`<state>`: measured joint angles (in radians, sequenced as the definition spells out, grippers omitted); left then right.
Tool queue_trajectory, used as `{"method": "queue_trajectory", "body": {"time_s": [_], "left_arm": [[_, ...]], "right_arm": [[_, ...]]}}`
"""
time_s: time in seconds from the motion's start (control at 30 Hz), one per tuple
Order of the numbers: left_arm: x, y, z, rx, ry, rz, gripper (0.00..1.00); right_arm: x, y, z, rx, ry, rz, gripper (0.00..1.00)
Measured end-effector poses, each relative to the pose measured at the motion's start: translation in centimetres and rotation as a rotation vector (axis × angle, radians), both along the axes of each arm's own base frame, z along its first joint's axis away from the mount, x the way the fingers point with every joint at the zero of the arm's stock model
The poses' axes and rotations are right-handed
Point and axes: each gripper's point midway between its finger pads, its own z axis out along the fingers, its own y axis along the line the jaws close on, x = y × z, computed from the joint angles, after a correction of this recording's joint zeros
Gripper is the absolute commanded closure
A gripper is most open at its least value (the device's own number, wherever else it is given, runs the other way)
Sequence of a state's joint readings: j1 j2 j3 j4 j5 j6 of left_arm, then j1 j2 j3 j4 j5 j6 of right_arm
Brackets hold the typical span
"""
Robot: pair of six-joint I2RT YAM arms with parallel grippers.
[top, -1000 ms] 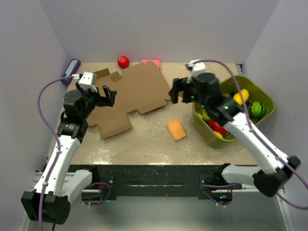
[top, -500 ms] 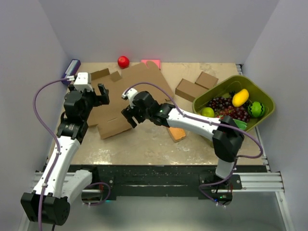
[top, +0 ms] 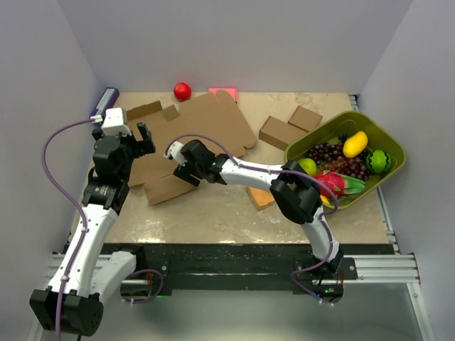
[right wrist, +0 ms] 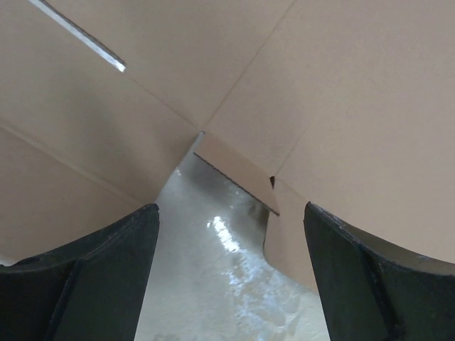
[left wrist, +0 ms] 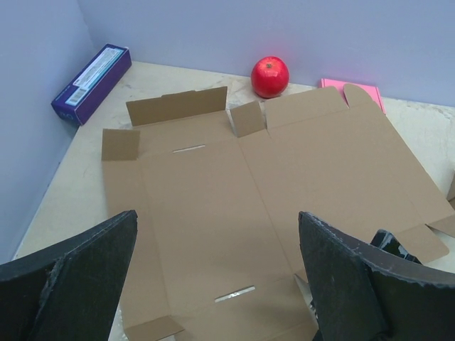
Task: Fold the paper box
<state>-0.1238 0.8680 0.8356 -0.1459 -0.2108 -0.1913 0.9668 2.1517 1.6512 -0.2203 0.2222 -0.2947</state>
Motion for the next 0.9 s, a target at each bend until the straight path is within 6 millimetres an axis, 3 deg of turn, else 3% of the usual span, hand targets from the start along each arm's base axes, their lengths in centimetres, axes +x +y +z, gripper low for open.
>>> {"method": "queue_trajectory", "body": {"time_s": [0.27, 0.47, 0.7, 0.8, 0.9], "left_arm": [[0.0, 0.3, 0.0, 0.003, 0.001, 0.019, 0.0], [0.0, 0.3, 0.0, -0.003, 0.0, 0.021, 0.0], [0.0, 0.3, 0.0, -0.003, 0.0, 0.022, 0.0], [0.0, 0.3, 0.0, -0.004, -0.001, 0.021, 0.0], [-0.1, 0.3, 0.1, -0.004, -0.003, 0.022, 0.0]], "right_arm": [[2.1, -0.4, -0.7, -0.107, -0.122, 0.038, 0.16], [2.9, 0.3, -1.6, -0.173, -0.171, 0.112, 0.26], [3.0, 1.1, -1.6, -0.193, -0.177, 0.175, 0.57], [3.0, 1.8, -1.3, -0.185, -0.165, 0.19, 0.67], [3.4, 2.9, -1.5, -0.178, -0.151, 0.199, 0.71]]}}
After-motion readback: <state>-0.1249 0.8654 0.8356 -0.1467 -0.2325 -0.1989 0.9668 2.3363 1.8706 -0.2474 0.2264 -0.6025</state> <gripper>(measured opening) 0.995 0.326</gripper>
